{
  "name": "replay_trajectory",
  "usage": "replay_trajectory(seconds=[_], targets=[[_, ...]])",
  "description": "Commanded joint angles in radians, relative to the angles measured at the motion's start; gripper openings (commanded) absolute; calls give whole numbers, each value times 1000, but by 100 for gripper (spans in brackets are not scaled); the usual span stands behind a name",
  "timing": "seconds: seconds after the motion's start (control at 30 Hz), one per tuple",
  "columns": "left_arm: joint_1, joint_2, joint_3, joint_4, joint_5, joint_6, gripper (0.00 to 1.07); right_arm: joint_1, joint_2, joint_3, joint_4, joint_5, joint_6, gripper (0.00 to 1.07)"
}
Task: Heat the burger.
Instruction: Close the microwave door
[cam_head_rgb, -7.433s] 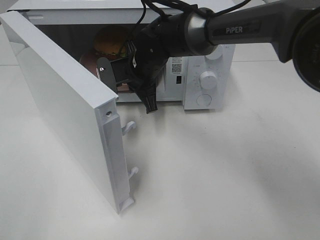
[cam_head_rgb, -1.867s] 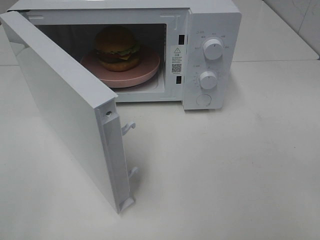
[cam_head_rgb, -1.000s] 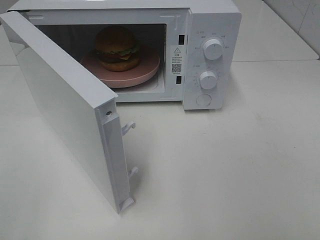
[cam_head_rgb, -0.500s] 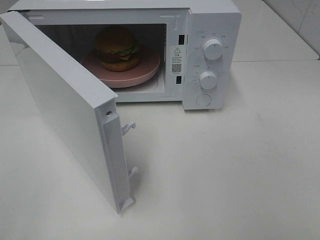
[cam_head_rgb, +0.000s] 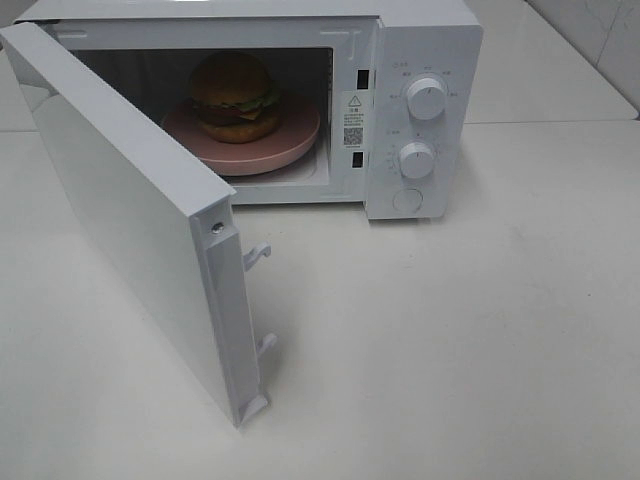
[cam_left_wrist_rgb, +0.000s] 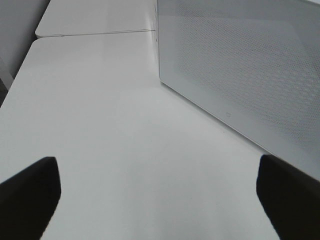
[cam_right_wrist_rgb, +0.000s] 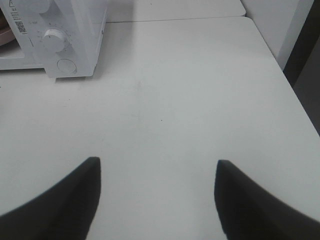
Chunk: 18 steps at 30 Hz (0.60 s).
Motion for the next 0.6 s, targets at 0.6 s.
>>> replay_trajectory(seconds=[0.6], targets=[[1, -16, 3, -6, -8, -1, 100, 1, -26, 3, 0, -6, -8, 63]])
